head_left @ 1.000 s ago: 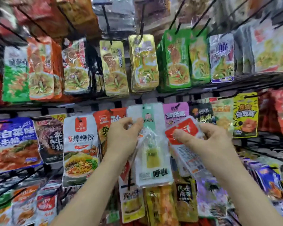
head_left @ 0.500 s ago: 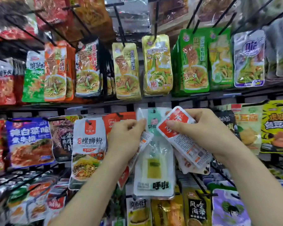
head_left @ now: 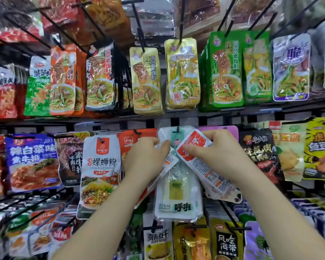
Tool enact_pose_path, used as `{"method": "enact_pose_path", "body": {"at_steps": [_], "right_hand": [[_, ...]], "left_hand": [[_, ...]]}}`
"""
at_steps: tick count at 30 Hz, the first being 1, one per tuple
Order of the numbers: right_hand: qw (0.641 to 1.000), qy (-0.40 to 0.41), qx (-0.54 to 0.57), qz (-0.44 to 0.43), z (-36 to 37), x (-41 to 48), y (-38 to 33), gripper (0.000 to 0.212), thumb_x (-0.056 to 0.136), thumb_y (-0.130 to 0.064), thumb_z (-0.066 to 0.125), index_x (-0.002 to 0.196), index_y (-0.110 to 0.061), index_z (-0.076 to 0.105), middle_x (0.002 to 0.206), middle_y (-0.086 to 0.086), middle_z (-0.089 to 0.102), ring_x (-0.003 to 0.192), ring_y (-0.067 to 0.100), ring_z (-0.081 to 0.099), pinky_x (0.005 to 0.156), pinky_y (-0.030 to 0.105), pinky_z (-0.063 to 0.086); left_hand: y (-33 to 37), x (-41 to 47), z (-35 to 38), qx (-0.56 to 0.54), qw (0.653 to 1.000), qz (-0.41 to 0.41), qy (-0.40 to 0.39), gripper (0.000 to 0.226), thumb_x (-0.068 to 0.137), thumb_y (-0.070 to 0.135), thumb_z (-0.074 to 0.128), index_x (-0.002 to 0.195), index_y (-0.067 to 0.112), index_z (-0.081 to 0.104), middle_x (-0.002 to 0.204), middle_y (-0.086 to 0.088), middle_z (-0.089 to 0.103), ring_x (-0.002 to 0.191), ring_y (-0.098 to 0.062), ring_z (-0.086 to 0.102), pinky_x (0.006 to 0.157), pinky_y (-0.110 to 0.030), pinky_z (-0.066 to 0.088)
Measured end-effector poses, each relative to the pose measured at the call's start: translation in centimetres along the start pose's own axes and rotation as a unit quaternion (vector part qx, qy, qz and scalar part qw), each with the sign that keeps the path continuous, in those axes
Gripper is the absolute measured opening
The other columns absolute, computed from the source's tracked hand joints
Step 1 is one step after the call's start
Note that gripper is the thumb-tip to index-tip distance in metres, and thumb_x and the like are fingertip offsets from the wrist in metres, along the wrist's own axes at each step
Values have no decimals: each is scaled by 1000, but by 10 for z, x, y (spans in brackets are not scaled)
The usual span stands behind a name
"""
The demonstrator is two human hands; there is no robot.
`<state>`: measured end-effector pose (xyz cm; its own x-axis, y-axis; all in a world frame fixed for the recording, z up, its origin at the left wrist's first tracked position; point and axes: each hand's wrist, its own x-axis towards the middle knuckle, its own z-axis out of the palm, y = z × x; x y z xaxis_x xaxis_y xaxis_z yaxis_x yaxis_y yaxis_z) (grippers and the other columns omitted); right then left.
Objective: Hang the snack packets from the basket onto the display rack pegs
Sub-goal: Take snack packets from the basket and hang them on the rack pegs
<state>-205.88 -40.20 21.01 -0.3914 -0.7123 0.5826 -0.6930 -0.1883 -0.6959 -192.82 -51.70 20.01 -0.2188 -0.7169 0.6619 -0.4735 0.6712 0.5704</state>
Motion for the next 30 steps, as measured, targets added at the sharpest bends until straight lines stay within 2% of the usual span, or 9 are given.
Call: {"method": "enact_pose_path", "body": {"at_steps": [3,7,11,15,18,21,24,27,30], "right_hand": [[1000,15,-12,-9,7,3,4,17,84,-38,73,85,-21,74,68,-4,72,45,-2,53,48,19,41],[999,30,13,-39,8,-4,7,12,86,-37,70,87,-25,72,67,-9,70,52,-3,58,46,10,37],[995,37,71,-60,0,-23,9,9,87,-36,70,80,-30,72,62,-15,68,45,-1,54,42,11,37],[997,-9,78,-16,-6,-39,17,18,86,-38,70,76,-24,72,56,-5,65,42,7,48,40,19,39],[995,-72,64,32,-3,-45,24,17,86,-40,70,82,-24,71,58,-6,67,43,8,54,42,22,42],[987,-118,87,58,1,-47,27,13,87,-37,69,89,-24,71,72,-3,74,57,11,67,50,24,49],[975,-157,140,65,2,-45,25,11,90,-30,68,97,-22,70,82,0,76,68,14,72,58,24,52],[968,-155,176,85,3,-42,27,16,90,-27,68,105,-23,67,85,0,76,70,13,73,56,20,52],[964,-140,209,92,3,-46,29,17,91,-27,66,105,-18,69,84,3,76,67,16,72,59,27,56]], "left_hand": [[2,0,4,92,995,17,24,46,92,53,50,64,17,45,59,3,48,68,-27,51,48,-30,24],[0,-9,4,144,987,54,45,38,92,60,44,93,22,43,72,5,51,70,-25,48,57,-35,37],[-4,-28,-4,142,984,79,74,46,88,62,49,111,26,30,75,6,56,68,-28,53,54,-34,35],[-14,-60,-9,167,984,56,-32,61,82,69,53,120,35,20,68,10,52,64,-22,56,54,-33,43],[-18,-81,-5,215,968,52,-114,98,74,75,56,141,45,-8,69,7,57,60,-17,58,50,-31,46],[-10,-92,6,270,951,53,-139,119,73,76,57,141,39,-33,63,8,52,51,-12,51,42,-28,37],[-7,-91,15,285,951,55,-107,117,78,71,56,140,34,-35,71,7,56,54,-17,52,44,-28,33],[-11,-84,20,279,956,60,-71,113,80,65,57,140,36,-33,87,3,65,64,-24,60,46,-29,31],[-14,-83,19,267,958,63,-86,117,77,69,59,138,41,-37,79,4,66,62,-21,62,47,-29,41]]}}
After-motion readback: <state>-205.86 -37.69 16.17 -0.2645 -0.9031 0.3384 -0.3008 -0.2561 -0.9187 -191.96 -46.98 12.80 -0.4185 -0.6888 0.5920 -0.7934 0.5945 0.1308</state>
